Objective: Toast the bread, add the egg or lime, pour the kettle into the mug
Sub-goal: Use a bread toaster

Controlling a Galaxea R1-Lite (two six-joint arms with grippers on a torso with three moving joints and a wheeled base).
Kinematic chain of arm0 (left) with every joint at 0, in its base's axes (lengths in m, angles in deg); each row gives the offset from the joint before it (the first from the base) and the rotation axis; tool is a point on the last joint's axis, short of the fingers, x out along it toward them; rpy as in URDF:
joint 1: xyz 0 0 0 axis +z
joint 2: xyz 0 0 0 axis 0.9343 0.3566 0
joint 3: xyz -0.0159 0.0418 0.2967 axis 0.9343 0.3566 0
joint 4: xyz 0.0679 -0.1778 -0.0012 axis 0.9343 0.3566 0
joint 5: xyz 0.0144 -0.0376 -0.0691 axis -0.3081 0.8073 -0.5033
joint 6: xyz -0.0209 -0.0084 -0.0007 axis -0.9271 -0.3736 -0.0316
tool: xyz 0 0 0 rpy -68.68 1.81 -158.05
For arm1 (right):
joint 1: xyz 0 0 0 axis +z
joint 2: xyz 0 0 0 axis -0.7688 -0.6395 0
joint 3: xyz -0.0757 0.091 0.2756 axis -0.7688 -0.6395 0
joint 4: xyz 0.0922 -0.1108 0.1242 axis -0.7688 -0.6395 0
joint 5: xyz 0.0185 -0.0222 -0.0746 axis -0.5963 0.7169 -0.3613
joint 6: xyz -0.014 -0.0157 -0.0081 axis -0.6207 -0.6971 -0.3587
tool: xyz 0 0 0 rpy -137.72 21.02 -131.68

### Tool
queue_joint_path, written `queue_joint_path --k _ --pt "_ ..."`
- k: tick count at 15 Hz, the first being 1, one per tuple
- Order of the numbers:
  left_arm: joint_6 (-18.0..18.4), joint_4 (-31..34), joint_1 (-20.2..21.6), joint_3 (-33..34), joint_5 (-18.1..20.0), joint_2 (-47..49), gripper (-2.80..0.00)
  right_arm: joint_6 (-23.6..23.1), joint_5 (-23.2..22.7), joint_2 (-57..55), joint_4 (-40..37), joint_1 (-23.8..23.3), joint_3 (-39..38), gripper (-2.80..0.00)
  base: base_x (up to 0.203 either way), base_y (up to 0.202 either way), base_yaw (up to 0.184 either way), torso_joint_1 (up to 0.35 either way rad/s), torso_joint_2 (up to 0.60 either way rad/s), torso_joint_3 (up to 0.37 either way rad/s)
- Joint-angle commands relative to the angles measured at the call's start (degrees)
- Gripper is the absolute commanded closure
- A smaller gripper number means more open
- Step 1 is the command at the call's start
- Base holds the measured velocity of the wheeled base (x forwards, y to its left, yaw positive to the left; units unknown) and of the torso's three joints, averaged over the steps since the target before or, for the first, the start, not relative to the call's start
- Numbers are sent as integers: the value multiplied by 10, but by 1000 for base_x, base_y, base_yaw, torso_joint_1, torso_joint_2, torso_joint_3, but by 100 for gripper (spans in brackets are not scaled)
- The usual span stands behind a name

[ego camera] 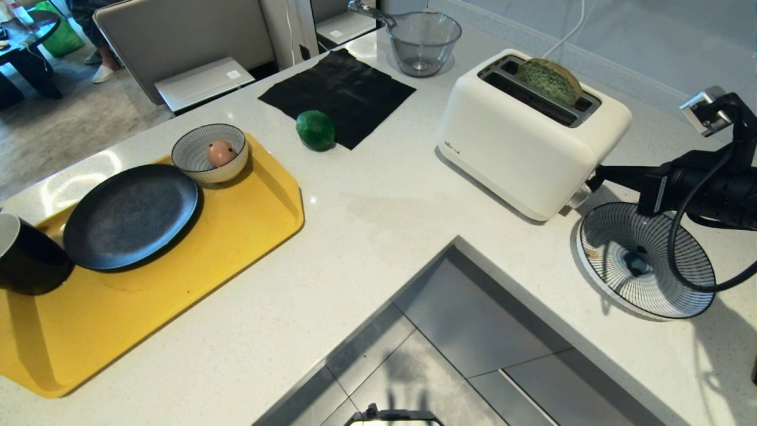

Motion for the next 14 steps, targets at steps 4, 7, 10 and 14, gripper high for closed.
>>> queue_joint_path --k 4,7,10,14 --pt "0 -1 0 10 0 0 0 -1 -13 3 0 0 0 0 0 0 0 0 0 0" --pt "0 0 1 10 0 0 0 -1 -13 6 0 1 0 0 0 0 0 0 0 0" --pt "0 0 0 10 0 0 0 -1 -14 6 1 1 0 0 0 0 0 0 0 0" --pt "0 0 0 10 0 0 0 -1 -14 6 1 1 2 0 0 0 0 0 0 0"
